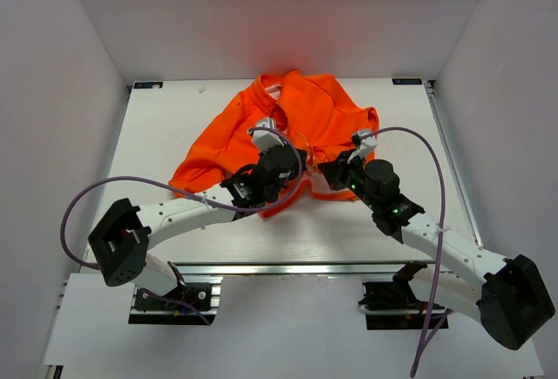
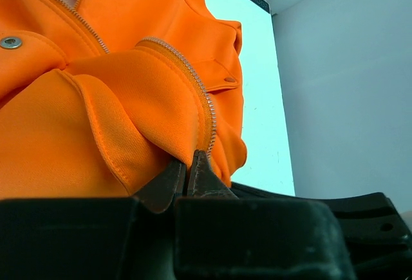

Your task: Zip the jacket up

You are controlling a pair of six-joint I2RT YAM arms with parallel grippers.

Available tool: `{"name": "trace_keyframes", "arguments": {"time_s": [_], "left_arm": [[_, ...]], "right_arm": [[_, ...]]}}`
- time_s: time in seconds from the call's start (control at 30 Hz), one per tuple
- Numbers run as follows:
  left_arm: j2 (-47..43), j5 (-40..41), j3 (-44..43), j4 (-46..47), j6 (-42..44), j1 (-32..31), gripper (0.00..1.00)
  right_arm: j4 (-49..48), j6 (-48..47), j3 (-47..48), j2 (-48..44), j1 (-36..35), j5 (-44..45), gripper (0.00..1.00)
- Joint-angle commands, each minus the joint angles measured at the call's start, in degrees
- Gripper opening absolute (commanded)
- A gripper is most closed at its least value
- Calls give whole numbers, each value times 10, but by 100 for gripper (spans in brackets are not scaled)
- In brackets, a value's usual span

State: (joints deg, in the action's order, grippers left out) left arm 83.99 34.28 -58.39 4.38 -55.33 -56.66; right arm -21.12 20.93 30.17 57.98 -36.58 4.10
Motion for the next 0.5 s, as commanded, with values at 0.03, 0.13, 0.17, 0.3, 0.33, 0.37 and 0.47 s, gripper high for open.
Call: {"name": "trace_keyframes", "arguments": {"time_s": [0.03, 0.13, 0.17, 0.3, 0.33, 0.37, 0.47], "left_arm": [[16, 16, -41, -3, -5, -9, 0], [22, 24, -49, -14, -6, -11, 0], [23, 25, -49, -15, -5, -11, 0], [24, 27, -46, -14, -7, -13, 0], [25, 28, -45, -13, -7, -13, 0], [25, 30, -46, -17, -9, -13, 0], [26, 29, -47, -16, -11, -13, 0]], "right_arm": [[-31, -4, 23, 7, -6, -1, 0], [-39, -1, 20, 6, -6, -4, 0], [-41, -1, 21, 6, -5, -7, 0], [-37, 2, 23, 4, -5, 14, 0], [-33, 3, 23, 5, -6, 20, 0], [-32, 5, 23, 5, -6, 28, 0], [-31, 10, 25, 8, -5, 29, 0]]}}
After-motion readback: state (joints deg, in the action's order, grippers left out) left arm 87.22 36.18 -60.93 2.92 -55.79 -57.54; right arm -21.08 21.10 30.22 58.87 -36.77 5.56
